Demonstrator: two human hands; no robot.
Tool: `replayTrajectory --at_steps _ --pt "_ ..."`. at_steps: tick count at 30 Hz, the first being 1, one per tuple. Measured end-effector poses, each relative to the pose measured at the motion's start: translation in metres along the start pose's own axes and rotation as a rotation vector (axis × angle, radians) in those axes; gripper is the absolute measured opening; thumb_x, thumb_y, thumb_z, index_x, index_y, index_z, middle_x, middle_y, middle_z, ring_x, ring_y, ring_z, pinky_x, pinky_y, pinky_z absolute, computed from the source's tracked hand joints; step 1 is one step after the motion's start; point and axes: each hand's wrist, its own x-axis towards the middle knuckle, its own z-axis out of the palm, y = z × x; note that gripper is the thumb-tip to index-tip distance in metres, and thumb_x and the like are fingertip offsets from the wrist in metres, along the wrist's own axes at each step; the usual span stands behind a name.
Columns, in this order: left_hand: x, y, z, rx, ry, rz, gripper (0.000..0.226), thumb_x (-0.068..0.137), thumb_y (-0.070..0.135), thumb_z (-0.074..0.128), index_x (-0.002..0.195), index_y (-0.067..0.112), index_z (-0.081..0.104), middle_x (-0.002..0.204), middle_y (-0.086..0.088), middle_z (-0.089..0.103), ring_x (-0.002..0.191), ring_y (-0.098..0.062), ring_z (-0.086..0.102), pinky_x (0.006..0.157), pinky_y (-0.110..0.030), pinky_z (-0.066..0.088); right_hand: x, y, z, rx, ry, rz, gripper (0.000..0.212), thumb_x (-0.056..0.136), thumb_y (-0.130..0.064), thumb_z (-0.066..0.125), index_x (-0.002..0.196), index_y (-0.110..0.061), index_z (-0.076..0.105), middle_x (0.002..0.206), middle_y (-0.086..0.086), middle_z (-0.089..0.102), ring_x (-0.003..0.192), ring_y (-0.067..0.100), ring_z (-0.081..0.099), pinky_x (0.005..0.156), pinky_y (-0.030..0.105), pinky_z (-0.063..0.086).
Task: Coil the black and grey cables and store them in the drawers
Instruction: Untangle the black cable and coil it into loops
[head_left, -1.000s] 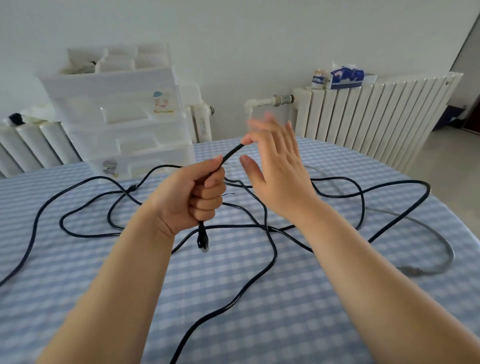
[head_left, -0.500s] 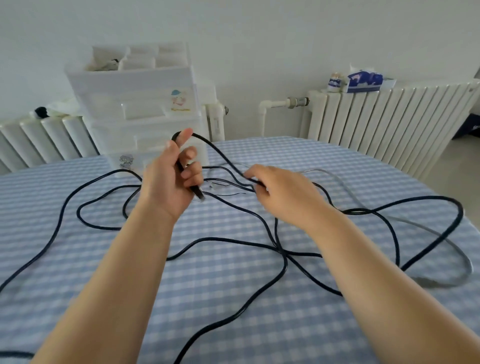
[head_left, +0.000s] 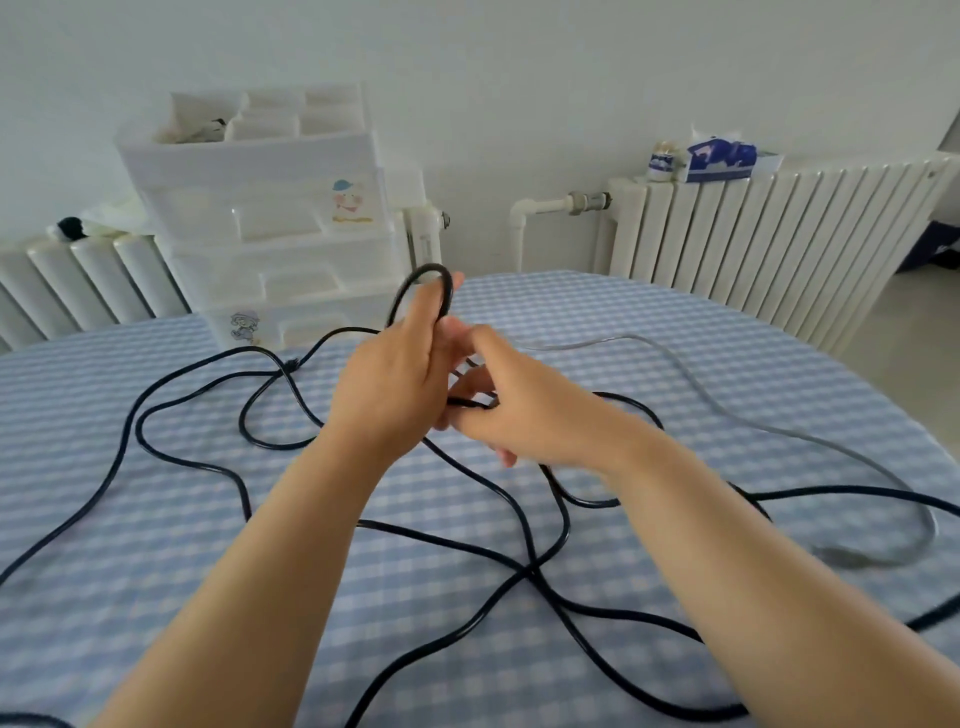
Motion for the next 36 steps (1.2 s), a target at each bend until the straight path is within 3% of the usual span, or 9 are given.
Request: replayTrajectory --at_steps 4,7,10,13,15,21,26,31,36 --pt "0.000 -0.001 -0.008 0.123 0.076 0.090 0.048 0.100 0.038 0.021 0.144 0.022 0.032 0.078 0.002 0.066 0.062 -0.021 0.058 0.055 -0.033 0.041 -0.003 -0.005 -0.017 0.123 0.001 0.034 0.038 0.091 -0.002 0.056 0.121 -0.021 0.044 0.098 -0.002 0.069 0.049 0.014 0.059 0.056 0.027 0.053" --pt "0.003 0.003 -0.007 0.155 0.113 0.044 0.045 0.101 0.033 0.027 0.143 0.017 0.033 0.062 -0.004 0.058 0.047 -0.018 0.042 0.046 -0.031 0.030 -0.009 -0.005 -0.031 -0.067 -0.127 0.114 0.015 0.098 -0.021 0.054 0.111 -0.016 0.057 0.078 -0.002 0.073 0.055 0.012 0.064 0.062 0.027 0.052" --pt "0.004 0.005 -0.004 0.055 0.097 -0.044 0.037 0.101 0.032 0.030 0.132 0.015 0.040 0.064 -0.008 0.058 0.050 -0.020 0.046 0.049 -0.033 0.036 -0.014 -0.003 -0.037 -0.031 -0.241 0.167 0.024 0.103 -0.026 0.043 0.102 -0.016 0.065 0.062 -0.006 0.063 0.057 0.010 0.060 0.069 0.031 0.054" --pt "0.003 0.005 -0.003 -0.179 -0.148 -0.153 0.049 0.095 0.054 0.021 0.105 0.015 0.050 0.061 -0.007 0.055 0.052 -0.019 0.053 0.053 -0.040 0.042 -0.013 -0.005 -0.039 -0.136 -0.010 0.042 0.029 0.102 -0.030 0.044 0.082 -0.030 0.065 0.054 -0.010 0.055 0.049 0.001 0.048 0.060 0.019 0.046" --pt "0.002 0.005 -0.005 -0.516 -0.348 -0.248 0.054 0.088 0.064 0.022 0.084 0.016 0.047 0.048 0.002 0.040 0.038 -0.012 0.031 0.043 -0.028 0.028 -0.012 -0.009 -0.038 -0.221 0.128 -0.045 0.030 0.100 -0.036 0.045 0.080 -0.027 0.066 0.058 -0.006 0.058 0.047 0.001 0.046 0.053 0.012 0.037" --pt "0.001 0.012 -0.013 -1.265 -0.711 -0.430 0.046 0.088 0.060 0.035 0.069 0.019 0.040 0.042 0.008 0.024 0.029 -0.002 0.016 0.035 -0.011 0.012 -0.003 0.001 -0.033 -0.212 0.606 -0.054 0.060 0.077 -0.069 0.054 0.062 -0.011 0.048 0.050 -0.005 0.040 0.046 0.007 0.033 0.049 0.029 0.030" --pt "0.003 0.016 -0.018 -1.403 -0.597 -0.505 0.033 0.091 0.044 0.040 0.068 0.020 0.041 0.041 0.010 0.024 0.026 0.000 0.018 0.031 -0.012 0.011 0.001 0.010 -0.035 0.013 0.537 -0.092 0.053 0.085 -0.058 0.051 0.074 -0.006 0.055 0.063 0.004 0.066 0.047 0.004 0.054 0.052 0.020 0.039" --pt "0.004 0.013 -0.025 -1.372 -0.581 -0.395 0.038 0.095 0.049 0.036 0.071 0.019 0.040 0.042 0.010 0.025 0.027 0.000 0.018 0.033 -0.011 0.012 0.001 0.010 -0.032 0.119 0.570 -0.142 0.047 0.085 -0.058 0.050 0.066 -0.015 0.047 0.048 -0.007 0.048 0.045 0.008 0.047 0.054 0.025 0.041" --pt "0.006 0.009 -0.030 -1.580 -0.675 -0.371 0.033 0.097 0.039 0.034 0.074 0.019 0.046 0.044 0.009 0.018 0.027 -0.004 0.013 0.030 -0.009 0.017 0.002 0.015 -0.026 -0.153 0.692 -0.092 0.053 0.088 -0.070 0.039 0.064 -0.023 0.045 0.058 0.005 0.054 0.053 0.012 0.047 0.054 0.031 0.038"
